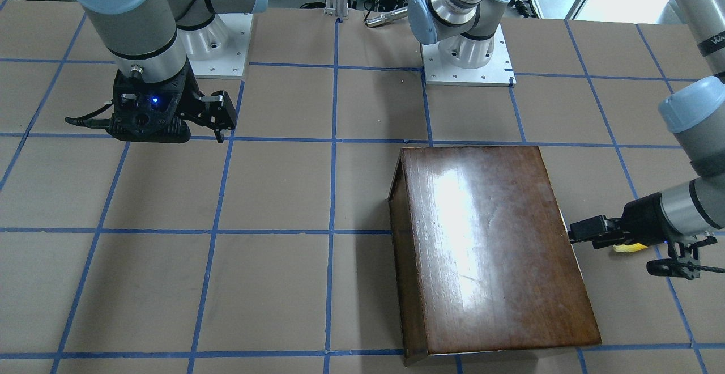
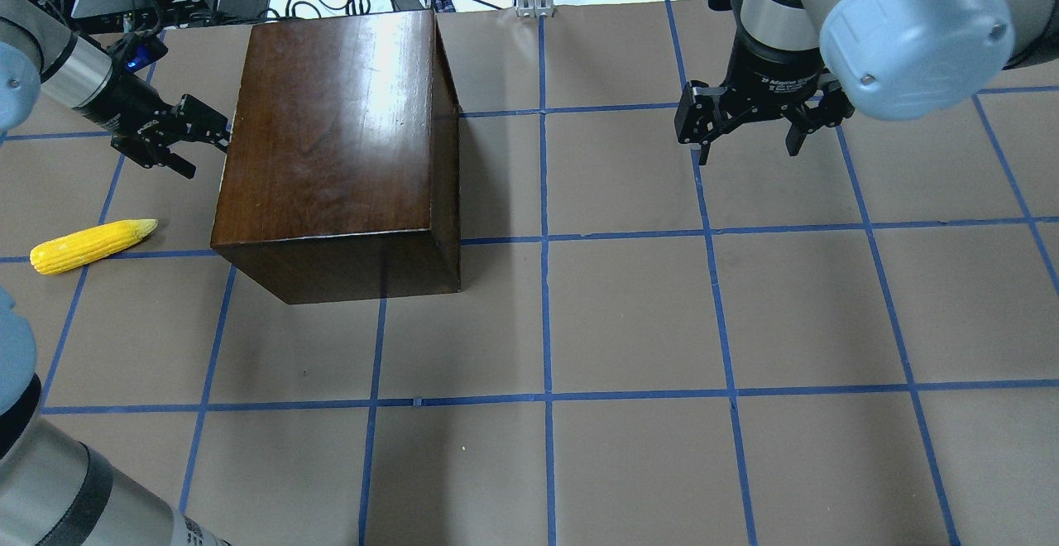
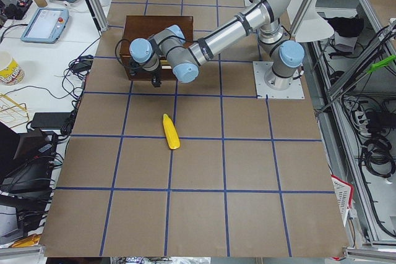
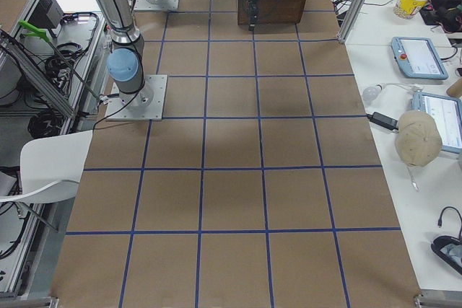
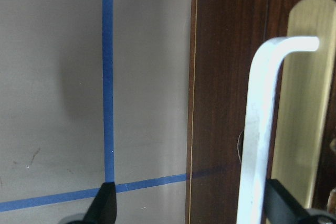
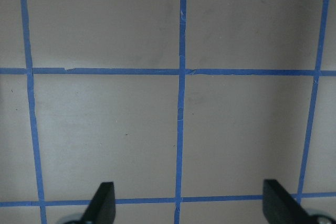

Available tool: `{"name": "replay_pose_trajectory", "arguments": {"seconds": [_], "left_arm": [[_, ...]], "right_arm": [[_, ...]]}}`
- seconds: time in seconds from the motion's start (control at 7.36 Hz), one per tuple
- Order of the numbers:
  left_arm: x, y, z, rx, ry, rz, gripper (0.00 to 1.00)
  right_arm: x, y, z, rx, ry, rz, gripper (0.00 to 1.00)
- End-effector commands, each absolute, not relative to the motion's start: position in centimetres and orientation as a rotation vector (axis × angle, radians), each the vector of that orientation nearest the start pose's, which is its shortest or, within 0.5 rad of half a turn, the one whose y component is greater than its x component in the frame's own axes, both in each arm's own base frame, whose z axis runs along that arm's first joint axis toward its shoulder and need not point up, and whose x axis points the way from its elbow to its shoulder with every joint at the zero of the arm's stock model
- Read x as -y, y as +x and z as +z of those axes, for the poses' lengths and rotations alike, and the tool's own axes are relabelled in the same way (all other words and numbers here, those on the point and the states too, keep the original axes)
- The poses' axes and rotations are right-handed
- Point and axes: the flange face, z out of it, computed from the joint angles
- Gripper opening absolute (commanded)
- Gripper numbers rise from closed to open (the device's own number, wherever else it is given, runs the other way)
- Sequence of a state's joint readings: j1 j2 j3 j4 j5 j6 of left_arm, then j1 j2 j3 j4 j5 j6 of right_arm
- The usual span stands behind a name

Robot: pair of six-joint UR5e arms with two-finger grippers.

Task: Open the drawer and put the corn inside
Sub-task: 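Position the left gripper at the white drawer handle and grasp it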

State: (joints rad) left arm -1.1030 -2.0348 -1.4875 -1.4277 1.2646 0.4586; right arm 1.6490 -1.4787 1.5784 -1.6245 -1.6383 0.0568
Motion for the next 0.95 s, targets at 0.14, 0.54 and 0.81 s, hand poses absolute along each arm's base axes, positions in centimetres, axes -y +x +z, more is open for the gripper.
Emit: {"name": "replay_pose_trajectory", "arguments": {"seconds": [0.14,0.54,0.81], "left_arm": [[63.34,13.52,27.55,-3.512,-0.06,0.124,1.0],[63.46,13.7,27.09,-3.511,-0.046,0.119,1.0],[63.72,13.94,27.47,-3.49,-0.038,0.082,1.0]], "right_arm": [[51.3,16.72,44.3,-3.211,-0.037,0.064,1.0],[51.33,16.72,44.2,-3.211,-0.037,0.069,1.0],[51.28,16.72,44.28,-3.211,-0.037,0.066,1.0]]}}
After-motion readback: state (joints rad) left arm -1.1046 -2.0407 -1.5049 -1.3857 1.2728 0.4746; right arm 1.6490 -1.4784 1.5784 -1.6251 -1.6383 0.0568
